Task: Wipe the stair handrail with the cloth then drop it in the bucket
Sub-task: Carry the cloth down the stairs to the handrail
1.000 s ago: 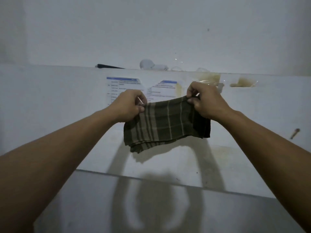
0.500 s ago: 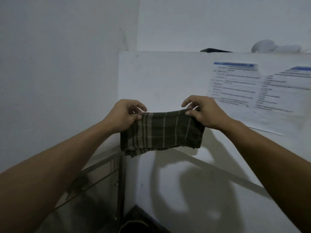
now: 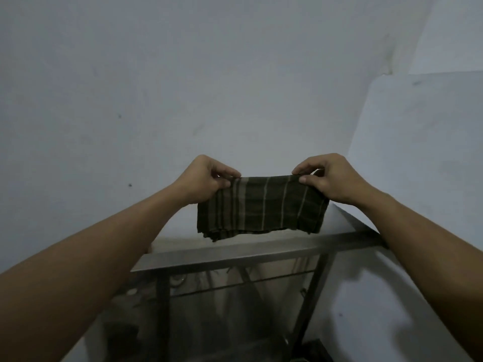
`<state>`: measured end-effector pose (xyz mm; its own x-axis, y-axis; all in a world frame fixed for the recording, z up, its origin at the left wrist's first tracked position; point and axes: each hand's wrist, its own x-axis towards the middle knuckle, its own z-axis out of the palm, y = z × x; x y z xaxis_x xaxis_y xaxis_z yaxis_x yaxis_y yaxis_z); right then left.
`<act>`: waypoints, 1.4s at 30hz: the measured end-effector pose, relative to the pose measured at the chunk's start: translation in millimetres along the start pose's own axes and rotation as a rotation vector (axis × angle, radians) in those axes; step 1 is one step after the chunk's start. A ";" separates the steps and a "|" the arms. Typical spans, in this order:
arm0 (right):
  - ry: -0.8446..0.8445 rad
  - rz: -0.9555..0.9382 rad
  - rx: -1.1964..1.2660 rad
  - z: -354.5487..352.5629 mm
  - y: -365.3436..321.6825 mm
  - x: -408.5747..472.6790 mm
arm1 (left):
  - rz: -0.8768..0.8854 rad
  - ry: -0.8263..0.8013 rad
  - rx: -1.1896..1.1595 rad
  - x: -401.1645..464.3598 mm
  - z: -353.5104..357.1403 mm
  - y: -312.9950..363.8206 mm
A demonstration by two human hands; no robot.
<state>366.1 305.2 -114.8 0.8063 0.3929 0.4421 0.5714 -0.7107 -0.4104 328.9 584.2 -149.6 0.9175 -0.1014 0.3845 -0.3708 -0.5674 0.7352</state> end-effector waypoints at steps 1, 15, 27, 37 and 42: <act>-0.026 -0.030 0.025 13.8 -4.0 13.9 | -0.035 0.034 0.020 -4.8 -10.6 -9.6; -0.440 -0.562 0.385 196.8 -119.5 119.7 | -0.555 0.560 0.285 -151.0 -105.7 -59.5; -0.761 -0.965 0.604 310.7 -298.4 56.2 | -0.901 0.895 0.468 -336.3 -141.4 -22.8; -0.894 -1.210 0.693 374.0 -487.8 -15.3 | -1.063 1.150 0.514 -481.4 -211.7 -3.5; -0.923 -1.296 0.715 388.2 -601.8 -42.8 | -1.094 1.232 0.527 -555.4 -285.3 5.7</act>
<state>47.1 942.6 -196.3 -0.5190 0.8058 0.2851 0.6059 0.5821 -0.5423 -223.8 870.5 -199.7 -0.0414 0.9738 0.2234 0.6123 -0.1519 0.7759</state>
